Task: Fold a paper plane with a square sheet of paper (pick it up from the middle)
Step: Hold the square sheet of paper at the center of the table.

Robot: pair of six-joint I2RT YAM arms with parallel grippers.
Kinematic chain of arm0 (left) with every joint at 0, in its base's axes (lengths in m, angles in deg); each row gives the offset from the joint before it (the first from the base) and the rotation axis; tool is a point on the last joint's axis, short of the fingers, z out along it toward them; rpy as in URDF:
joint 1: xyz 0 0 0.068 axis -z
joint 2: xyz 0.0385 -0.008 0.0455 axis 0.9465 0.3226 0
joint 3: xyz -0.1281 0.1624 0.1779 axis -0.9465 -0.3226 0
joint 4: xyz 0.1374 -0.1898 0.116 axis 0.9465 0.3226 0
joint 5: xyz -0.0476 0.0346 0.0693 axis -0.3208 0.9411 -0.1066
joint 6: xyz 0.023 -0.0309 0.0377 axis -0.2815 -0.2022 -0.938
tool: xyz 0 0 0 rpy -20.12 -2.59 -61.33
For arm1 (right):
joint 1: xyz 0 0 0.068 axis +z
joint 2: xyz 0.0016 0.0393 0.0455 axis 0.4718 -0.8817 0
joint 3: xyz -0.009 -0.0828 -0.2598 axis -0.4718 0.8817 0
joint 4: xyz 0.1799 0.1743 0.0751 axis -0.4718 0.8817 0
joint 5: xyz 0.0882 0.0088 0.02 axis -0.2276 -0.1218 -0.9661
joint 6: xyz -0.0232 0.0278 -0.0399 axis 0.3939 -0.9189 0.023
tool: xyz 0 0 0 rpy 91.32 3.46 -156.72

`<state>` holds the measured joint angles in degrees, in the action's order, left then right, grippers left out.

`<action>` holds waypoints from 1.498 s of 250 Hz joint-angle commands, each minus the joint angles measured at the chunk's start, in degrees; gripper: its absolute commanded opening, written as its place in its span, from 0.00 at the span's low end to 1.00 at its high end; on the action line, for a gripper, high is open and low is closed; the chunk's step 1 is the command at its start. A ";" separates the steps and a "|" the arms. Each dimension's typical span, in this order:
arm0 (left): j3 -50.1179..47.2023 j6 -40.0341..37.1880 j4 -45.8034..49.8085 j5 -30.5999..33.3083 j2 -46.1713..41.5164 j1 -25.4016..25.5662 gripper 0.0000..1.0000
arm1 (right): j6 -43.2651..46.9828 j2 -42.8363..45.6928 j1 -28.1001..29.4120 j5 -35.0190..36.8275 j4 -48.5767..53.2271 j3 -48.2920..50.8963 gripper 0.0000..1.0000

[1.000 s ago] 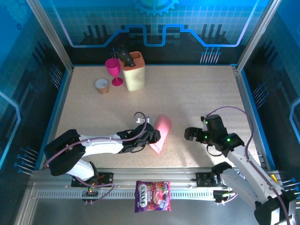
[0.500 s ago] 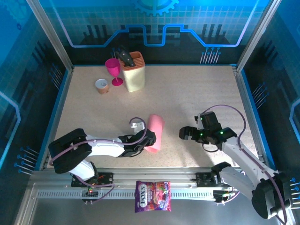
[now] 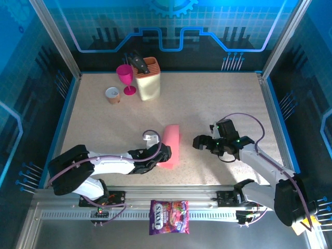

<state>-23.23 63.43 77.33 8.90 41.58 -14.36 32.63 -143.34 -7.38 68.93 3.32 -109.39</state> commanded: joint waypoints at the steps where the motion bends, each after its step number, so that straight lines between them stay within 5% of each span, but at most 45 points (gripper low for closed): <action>1: 2.00 -6.95 3.74 -0.32 -0.91 -0.75 0.67 | -1.12 -0.82 1.40 -0.61 -1.22 -1.53 0.93; 101: 4.73 -20.38 5.41 -9.17 1.16 -4.14 0.68 | -0.93 -0.50 2.98 0.63 0.01 -1.97 0.94; 165: 4.81 -20.93 6.34 -15.18 2.76 -4.70 0.68 | 0.77 0.49 2.95 1.44 2.22 -2.91 0.94; 282: -5.49 -0.68 -6.10 -16.22 -2.02 -4.65 0.57 | 2.51 1.19 2.87 1.27 3.71 -3.45 0.95; 375: -8.14 8.00 -17.88 -18.99 0.62 -4.62 0.51 | 3.83 1.08 2.45 1.52 4.61 -3.92 0.95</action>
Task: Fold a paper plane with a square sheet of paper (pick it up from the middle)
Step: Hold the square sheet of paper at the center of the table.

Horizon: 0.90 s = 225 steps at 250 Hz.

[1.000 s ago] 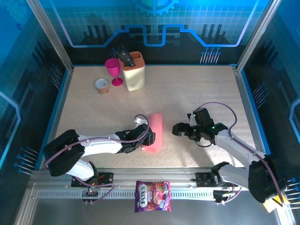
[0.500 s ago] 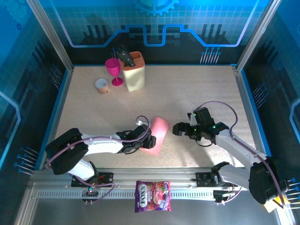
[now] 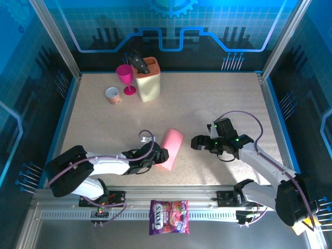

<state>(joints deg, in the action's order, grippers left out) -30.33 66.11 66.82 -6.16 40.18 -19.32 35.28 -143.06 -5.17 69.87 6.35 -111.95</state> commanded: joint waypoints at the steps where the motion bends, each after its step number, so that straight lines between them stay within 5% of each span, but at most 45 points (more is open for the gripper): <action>1: -1.08 5.40 -7.53 -3.96 2.06 0.35 0.51 | 1.20 0.81 0.27 0.59 1.58 -1.35 0.95; 134: 2.38 14.14 -15.95 1.58 9.32 6.14 0.47 | 3.60 -0.05 -2.68 -1.29 1.59 -1.56 0.95; 225: 4.75 9.45 -4.41 9.21 7.17 6.42 0.59 | 3.74 -1.54 -3.12 -5.41 -0.66 -1.70 0.95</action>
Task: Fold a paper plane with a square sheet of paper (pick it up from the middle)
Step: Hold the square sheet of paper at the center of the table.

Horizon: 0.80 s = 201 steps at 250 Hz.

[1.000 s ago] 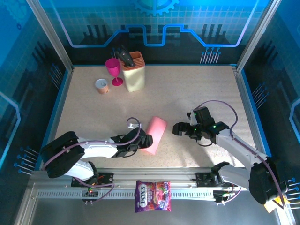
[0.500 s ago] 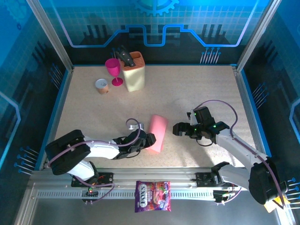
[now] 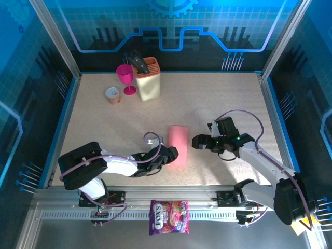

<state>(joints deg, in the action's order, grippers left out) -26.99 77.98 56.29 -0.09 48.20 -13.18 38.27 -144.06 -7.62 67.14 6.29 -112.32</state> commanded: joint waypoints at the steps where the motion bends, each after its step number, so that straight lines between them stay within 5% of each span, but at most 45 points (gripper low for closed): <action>1: 1.41 -2.51 6.29 3.21 -0.93 0.27 0.60 | 0.71 -0.54 -0.67 -2.67 -0.61 -1.33 0.95; 144: 6.10 -14.50 16.61 7.17 -2.32 -1.99 0.64 | 0.00 -4.61 -0.31 -6.41 -5.00 -1.18 0.89; 201: 7.10 -16.68 17.16 5.91 -1.84 -2.44 0.65 | -1.02 -9.25 -0.13 -8.78 -9.15 -2.31 0.72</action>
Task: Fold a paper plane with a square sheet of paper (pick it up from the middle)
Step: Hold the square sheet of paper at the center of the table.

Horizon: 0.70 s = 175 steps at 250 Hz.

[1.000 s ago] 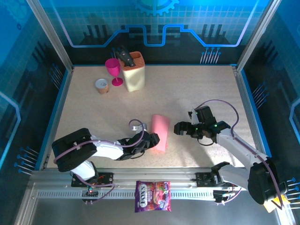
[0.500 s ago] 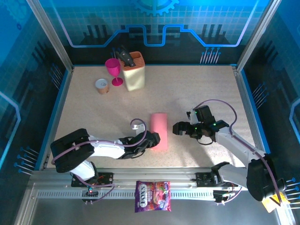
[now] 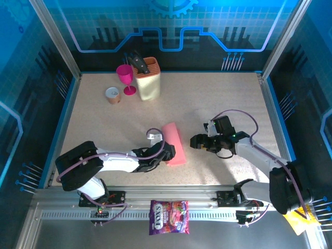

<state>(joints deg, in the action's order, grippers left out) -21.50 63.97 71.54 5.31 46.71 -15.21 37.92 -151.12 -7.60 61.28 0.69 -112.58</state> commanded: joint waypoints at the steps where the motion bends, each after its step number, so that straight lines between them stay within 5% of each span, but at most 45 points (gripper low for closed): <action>1: 1.59 -2.66 1.91 0.43 -0.33 -0.33 0.65 | -0.66 -2.28 -0.11 -2.94 -3.64 -2.08 0.72; 74: 1.87 -5.52 2.79 -3.80 -0.16 -0.33 0.65 | -2.03 -9.71 0.01 -6.25 -9.72 -4.11 0.49; 175: 4.34 -4.60 8.37 -2.34 1.34 -0.31 0.65 | -3.09 -14.93 0.71 -7.56 -15.19 -4.18 0.35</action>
<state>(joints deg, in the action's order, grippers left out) -18.53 59.38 76.79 2.28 46.78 -15.26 35.30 -164.83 -7.53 55.23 -12.05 -115.75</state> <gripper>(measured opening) 0.648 0.367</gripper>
